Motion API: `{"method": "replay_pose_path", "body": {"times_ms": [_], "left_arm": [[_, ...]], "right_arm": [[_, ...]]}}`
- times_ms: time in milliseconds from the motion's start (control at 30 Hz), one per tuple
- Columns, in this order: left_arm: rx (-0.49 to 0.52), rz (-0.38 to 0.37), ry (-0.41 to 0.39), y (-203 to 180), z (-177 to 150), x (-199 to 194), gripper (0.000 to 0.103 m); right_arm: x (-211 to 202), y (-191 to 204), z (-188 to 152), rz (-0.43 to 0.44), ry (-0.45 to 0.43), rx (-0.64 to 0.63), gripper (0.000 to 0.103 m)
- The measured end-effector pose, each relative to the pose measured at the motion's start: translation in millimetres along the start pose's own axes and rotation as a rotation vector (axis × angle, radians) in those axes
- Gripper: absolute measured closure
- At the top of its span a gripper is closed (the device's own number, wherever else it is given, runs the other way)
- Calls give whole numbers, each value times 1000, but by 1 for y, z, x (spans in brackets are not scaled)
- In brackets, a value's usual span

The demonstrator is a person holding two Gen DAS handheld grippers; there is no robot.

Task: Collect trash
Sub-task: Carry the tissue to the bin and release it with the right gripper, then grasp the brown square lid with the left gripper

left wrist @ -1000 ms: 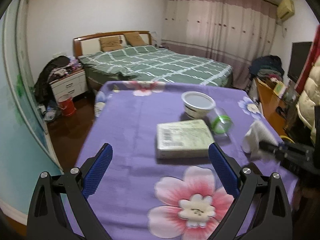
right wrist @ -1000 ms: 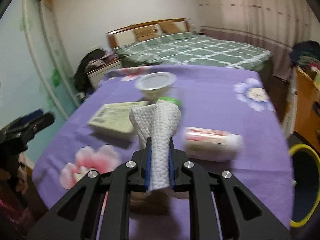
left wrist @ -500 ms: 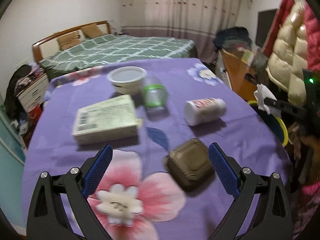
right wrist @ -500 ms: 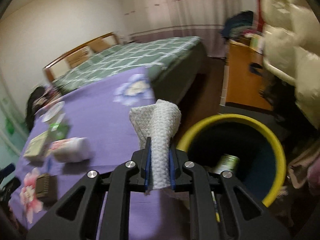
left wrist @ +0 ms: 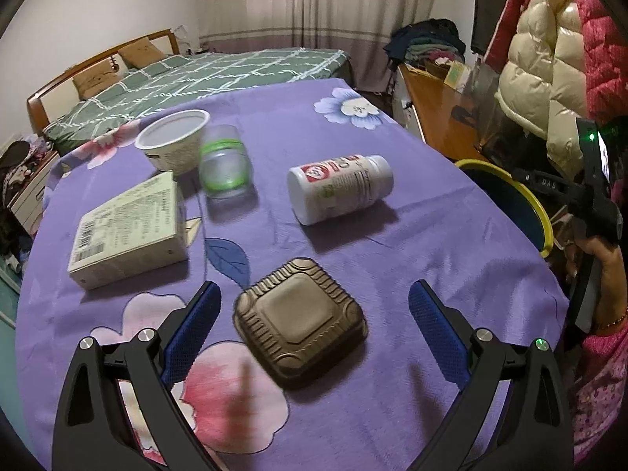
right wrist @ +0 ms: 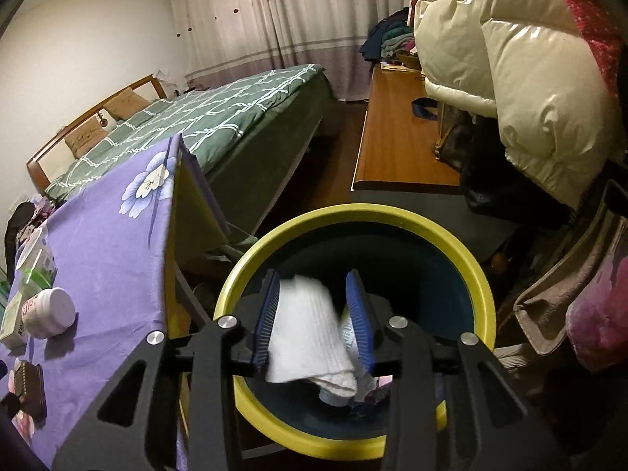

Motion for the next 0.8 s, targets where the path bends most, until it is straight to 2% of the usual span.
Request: {"method": "replay_pose_path", "body": {"times_ms": [133, 567, 600, 733, 800], "left_arm": [[1, -8, 20, -1, -3, 6, 8], [2, -25, 73, 5, -16, 27, 9], [3, -24, 74, 5, -16, 28, 10], [19, -16, 75, 6, -18, 29, 27], [5, -29, 79, 7, -17, 30, 28]], "right_arm": [[1, 1, 0, 4, 0, 2, 64], [0, 14, -2, 28, 7, -6, 64], [1, 14, -2, 29, 8, -5, 64], [1, 14, -3, 30, 10, -2, 64], [1, 13, -4, 32, 11, 0, 64]]}}
Point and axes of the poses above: each gripper's, at about its wrist camera, not at the fingertips, and x roughly the way its jaws point, y to its left, z to its top, the point moved 3 cm from there along x, roughly the way its jaws point, and after that the axes turned 13 degrees about -y, right-handed, at the moved point
